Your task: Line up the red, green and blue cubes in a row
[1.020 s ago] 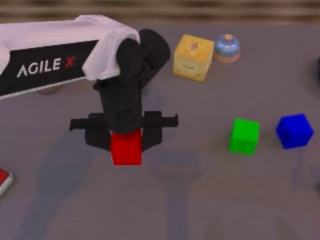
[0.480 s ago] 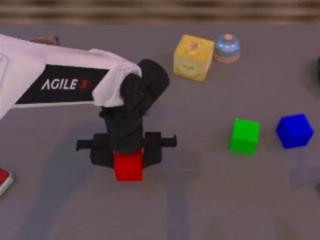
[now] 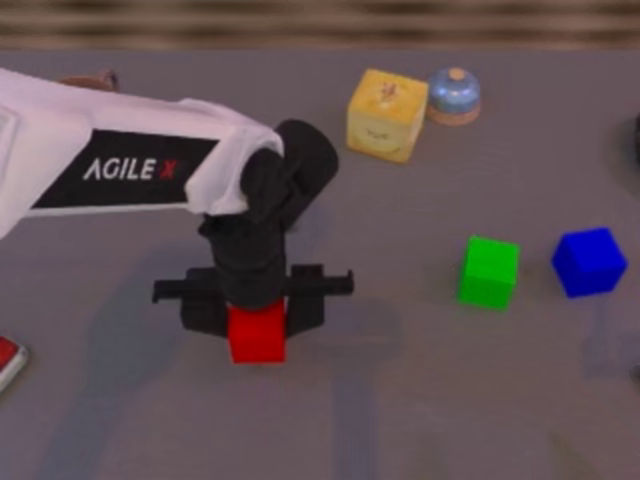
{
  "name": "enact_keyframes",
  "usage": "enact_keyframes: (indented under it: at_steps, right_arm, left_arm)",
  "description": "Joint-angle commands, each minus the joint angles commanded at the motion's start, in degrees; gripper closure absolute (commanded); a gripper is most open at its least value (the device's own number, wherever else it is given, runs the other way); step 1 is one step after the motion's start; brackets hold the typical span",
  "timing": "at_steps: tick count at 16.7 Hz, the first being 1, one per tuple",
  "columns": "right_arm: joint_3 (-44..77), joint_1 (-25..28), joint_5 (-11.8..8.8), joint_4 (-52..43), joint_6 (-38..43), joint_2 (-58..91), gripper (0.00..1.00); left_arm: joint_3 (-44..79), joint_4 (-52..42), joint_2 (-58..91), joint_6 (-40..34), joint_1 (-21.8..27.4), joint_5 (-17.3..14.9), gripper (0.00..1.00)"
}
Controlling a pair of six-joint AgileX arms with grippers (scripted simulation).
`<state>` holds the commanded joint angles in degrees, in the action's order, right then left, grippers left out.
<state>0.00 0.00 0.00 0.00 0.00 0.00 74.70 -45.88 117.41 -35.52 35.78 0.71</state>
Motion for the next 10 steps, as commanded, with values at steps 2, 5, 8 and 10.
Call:
enact_keyframes:
  at_steps: [2, 5, 8, 10]
  right_arm:
    - [0.0, 0.0, 0.0, 0.0, 0.0, 0.0, 0.0]
    - [0.0, 0.0, 0.0, 0.0, 0.0, 0.0, 0.0]
    - [0.0, 0.0, 0.0, 0.0, 0.0, 0.0, 0.0]
    - [0.0, 0.0, 0.0, 0.0, 0.0, 0.0, 0.0]
  left_arm:
    - [0.0, 0.0, 0.0, 0.0, 0.0, 0.0, 0.32]
    - [0.0, 0.0, 0.0, 0.0, 0.0, 0.0, 0.1]
    - [0.0, 0.0, 0.0, 0.0, 0.0, 0.0, 0.0]
    - [0.0, 0.0, 0.0, 0.0, 0.0, 0.0, 0.0]
